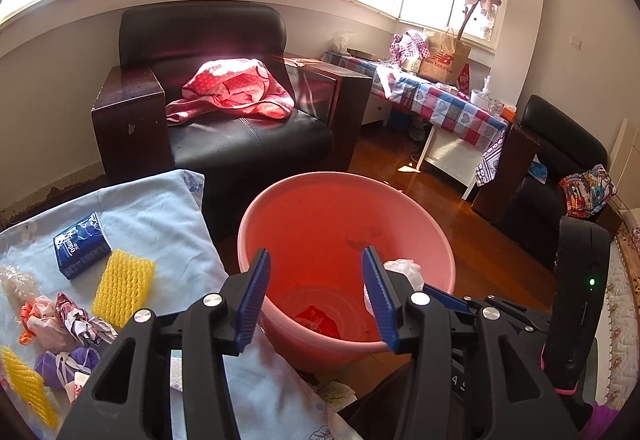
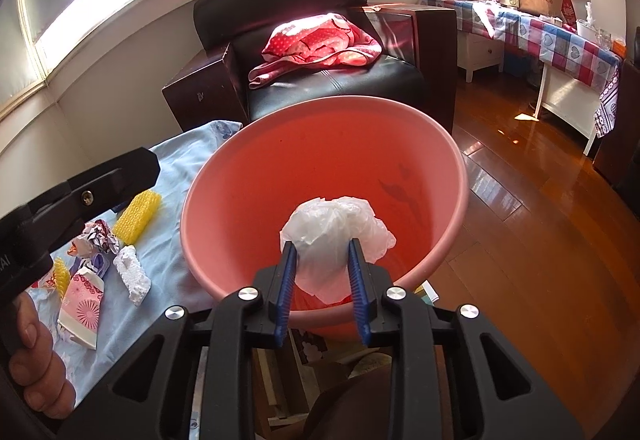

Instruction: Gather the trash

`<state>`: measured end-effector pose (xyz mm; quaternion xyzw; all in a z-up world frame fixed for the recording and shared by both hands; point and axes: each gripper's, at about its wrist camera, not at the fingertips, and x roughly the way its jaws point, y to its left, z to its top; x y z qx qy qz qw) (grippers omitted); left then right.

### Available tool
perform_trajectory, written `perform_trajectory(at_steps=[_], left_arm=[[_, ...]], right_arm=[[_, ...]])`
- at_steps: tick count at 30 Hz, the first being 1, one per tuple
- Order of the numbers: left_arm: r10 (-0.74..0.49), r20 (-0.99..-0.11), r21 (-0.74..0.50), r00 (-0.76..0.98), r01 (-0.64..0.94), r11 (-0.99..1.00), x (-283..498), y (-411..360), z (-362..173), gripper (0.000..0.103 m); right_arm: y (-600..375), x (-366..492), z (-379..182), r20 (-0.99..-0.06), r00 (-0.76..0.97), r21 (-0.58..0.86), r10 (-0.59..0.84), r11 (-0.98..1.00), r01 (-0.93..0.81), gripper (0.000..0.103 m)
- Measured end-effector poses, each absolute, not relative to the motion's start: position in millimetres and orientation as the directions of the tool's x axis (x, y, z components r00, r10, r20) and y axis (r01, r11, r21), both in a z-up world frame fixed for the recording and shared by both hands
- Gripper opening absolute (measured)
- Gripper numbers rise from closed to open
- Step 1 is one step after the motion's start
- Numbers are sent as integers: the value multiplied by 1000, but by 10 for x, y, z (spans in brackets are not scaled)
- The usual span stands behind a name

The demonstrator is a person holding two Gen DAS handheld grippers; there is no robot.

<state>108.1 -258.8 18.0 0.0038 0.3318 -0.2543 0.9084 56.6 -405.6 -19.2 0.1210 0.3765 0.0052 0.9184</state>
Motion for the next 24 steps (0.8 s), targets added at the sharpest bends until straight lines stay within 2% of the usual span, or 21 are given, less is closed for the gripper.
perform_trajectory(at_steps=[15,24], left_arm=[[-482,-558,-132,675,502,855,735,-2319,365,47],[-466,-517,-107,718,486,868,636,-2072,495,51]], right_arm=[[-3944,571,-136,-699,710,186,85,980,65,27],[-3882,636,-182,-709,698,200,103,978,58,28]])
